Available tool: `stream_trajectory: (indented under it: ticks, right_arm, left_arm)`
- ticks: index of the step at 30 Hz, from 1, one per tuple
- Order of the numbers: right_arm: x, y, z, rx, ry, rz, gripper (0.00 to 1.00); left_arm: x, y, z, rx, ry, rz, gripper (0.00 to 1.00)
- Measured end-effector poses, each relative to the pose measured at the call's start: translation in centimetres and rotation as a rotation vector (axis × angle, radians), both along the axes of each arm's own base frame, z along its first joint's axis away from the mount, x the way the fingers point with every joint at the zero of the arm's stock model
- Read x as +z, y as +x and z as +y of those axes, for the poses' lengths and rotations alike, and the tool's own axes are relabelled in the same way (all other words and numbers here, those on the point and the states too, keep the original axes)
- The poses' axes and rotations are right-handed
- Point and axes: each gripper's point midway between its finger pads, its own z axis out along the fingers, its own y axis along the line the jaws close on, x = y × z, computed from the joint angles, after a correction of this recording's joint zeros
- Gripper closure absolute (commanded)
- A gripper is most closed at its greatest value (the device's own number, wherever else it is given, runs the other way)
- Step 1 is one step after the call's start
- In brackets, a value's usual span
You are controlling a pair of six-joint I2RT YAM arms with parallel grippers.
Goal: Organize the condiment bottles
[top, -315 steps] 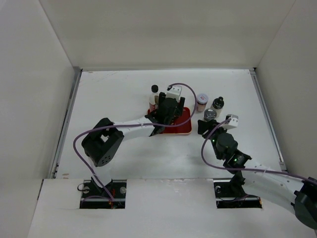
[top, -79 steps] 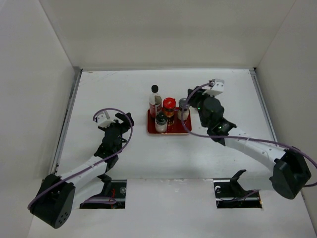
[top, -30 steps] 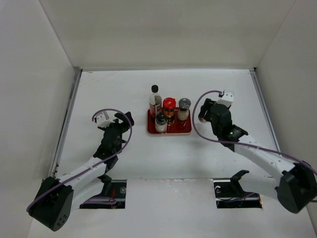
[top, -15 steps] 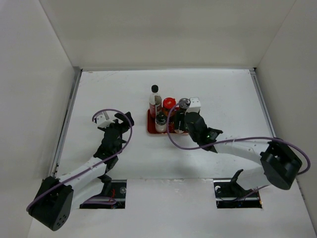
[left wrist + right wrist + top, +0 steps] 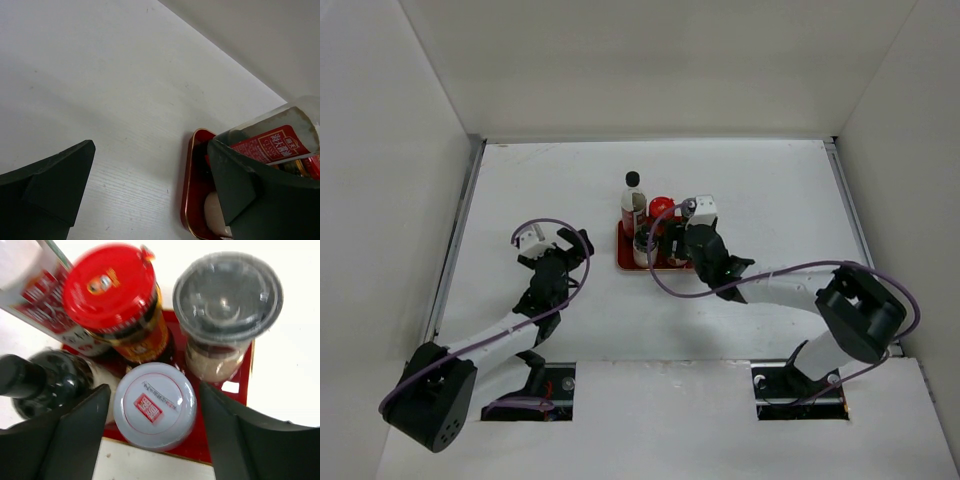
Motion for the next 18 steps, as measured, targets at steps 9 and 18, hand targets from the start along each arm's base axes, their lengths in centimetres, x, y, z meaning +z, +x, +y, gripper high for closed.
stream_trajectory:
  ticks: [9, 18]
  right_arm:
    - [5.2, 0.0, -0.5, -0.018, 0.104, -0.114, 0.0]
    - [9.6, -2.4, -8.5, -0.224, 0.225, -0.241, 0.0]
  left_arm:
    - [-0.3, 0.1, 0.5, 0.013, 0.014, 0.013, 0.0]
    - [-0.6, 1.0, -0.1, -0.003, 0.032, 0.055, 0.0]
